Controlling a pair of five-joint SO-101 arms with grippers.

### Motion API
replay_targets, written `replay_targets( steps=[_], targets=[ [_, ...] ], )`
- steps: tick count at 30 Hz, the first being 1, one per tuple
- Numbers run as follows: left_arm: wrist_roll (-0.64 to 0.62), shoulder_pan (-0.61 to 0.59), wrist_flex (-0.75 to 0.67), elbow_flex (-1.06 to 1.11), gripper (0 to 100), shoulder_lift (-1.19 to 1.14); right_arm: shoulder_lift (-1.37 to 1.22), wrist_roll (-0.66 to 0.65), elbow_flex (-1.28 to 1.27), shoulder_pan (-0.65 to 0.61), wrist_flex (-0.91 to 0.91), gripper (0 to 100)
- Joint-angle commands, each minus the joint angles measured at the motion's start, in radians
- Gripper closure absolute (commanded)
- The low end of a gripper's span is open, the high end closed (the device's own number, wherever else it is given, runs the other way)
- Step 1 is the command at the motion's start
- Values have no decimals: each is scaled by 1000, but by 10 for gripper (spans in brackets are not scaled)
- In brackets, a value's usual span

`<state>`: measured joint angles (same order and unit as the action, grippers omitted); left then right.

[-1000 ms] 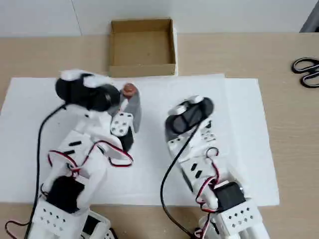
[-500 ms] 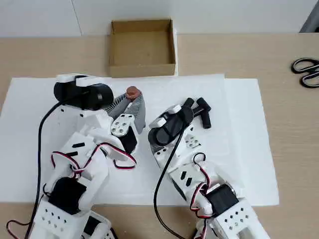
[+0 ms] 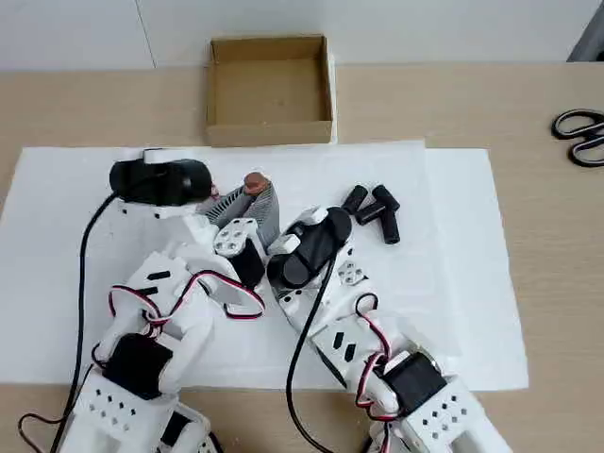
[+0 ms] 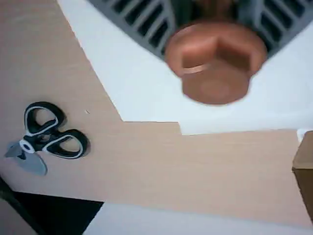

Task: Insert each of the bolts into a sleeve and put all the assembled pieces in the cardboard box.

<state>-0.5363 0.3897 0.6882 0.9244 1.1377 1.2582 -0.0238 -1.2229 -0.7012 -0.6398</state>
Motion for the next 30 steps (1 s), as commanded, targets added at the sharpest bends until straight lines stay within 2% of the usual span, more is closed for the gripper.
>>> replay_targets(
  steps=[1, 18, 21, 30],
  targets=[
    [-12, 5, -31, -4, 994, 23, 19, 11, 5, -8, 25, 995],
    [-9, 5, -29, 54, 994, 23, 64, 9, 5, -8, 24, 995],
    [23, 5, -26, 58, 994, 23, 70, 9, 5, -7, 21, 995],
    [31, 6, 89, 68, 994, 23, 76, 9, 5, -7, 19, 995]
  ],
)
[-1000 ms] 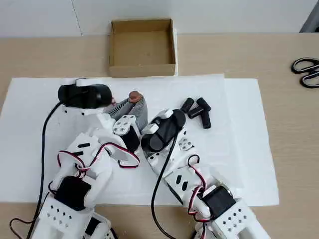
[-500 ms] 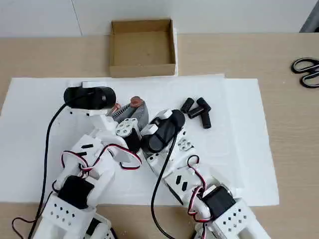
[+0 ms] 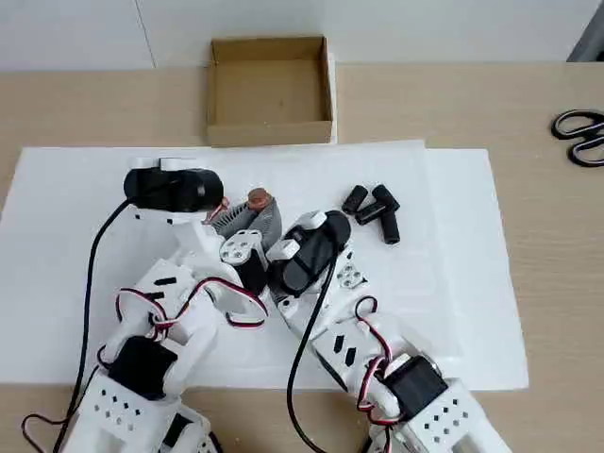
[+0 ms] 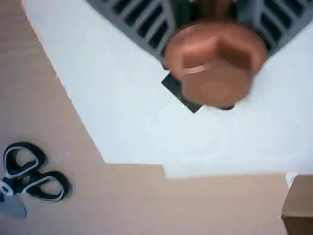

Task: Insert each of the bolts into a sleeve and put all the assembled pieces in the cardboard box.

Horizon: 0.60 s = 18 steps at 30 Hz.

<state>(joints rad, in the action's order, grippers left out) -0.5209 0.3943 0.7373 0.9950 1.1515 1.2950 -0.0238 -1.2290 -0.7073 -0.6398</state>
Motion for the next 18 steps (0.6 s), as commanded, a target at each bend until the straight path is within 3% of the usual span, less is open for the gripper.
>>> replay_targets(
  steps=[1, 18],
  targets=[
    [15, 2, 51, -2, 994, 9, 39, 9, 11, -1, 19, 995],
    [15, 44, 170, -1, 994, 9, 41, 9, 11, 25, 19, 995]
  ],
)
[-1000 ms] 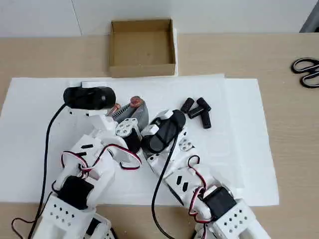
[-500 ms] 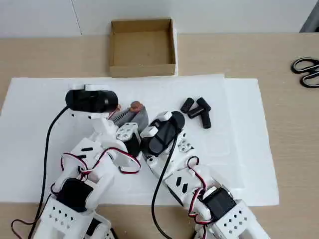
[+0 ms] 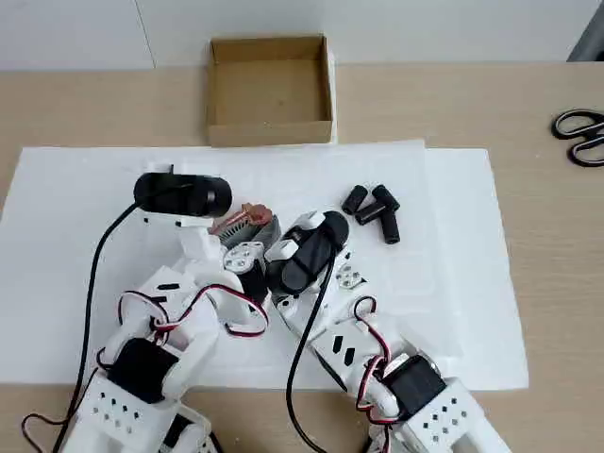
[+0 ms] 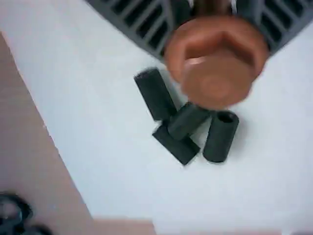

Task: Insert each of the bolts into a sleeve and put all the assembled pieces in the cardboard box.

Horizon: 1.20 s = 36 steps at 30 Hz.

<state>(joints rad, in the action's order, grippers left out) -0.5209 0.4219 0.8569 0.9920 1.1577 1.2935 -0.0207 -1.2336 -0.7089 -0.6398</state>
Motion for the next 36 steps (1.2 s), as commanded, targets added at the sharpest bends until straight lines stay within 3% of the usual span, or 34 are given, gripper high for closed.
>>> replay_targets(
  steps=[1, 12, 19, 28, 36],
  targets=[
    [17, 31, 63, 2, 994, 3, 42, 6, 15, 27, 19, 995],
    [31, 38, 83, -4, 962, 3, 42, 6, 15, 28, 19, 995],
    [28, 37, 267, -104, 754, 3, 42, 6, 15, 28, 19, 995],
    [32, 35, 457, -236, 749, 3, 42, 6, 18, 77, 19, 995],
    [78, -160, 600, -384, 748, 3, 36, 6, 26, 183, 18, 995]
  ],
)
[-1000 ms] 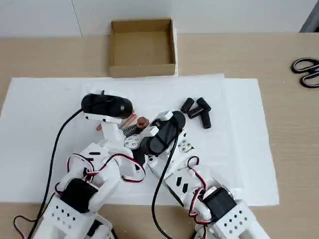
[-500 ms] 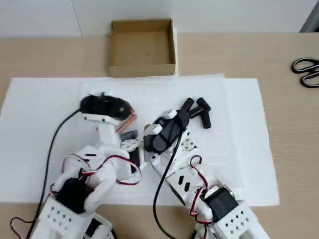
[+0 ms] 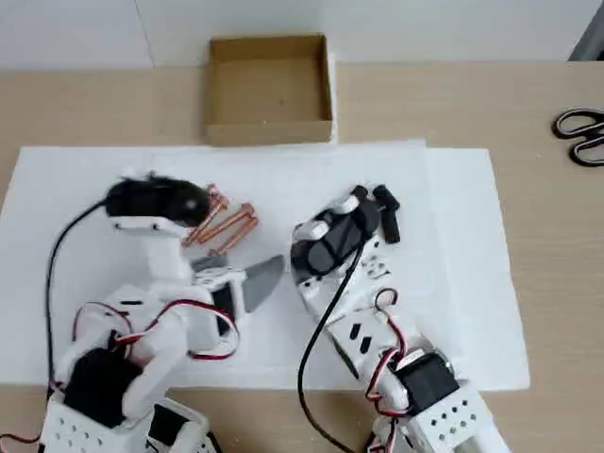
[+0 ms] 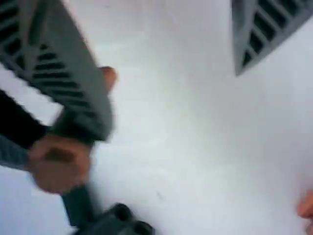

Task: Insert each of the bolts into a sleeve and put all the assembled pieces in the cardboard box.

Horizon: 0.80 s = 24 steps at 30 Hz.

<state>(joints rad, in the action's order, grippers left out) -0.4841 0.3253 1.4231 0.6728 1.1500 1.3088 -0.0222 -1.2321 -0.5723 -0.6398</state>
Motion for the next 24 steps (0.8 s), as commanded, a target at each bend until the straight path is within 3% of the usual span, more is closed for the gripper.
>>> replay_targets(
  steps=[1, 7, 12, 24],
  targets=[
    [72, -94, 48, -76, 748, 11, 16, 8, 35, 70, 12, 995],
    [153, -292, 109, -110, 749, 11, -28, 6, 163, 202, -84, 995],
    [155, -399, 157, -110, 749, 11, -260, 3, 414, 274, -102, 995],
    [155, -433, 124, -110, 749, 11, -1162, 8, 1211, 271, -33, 995]
  ],
)
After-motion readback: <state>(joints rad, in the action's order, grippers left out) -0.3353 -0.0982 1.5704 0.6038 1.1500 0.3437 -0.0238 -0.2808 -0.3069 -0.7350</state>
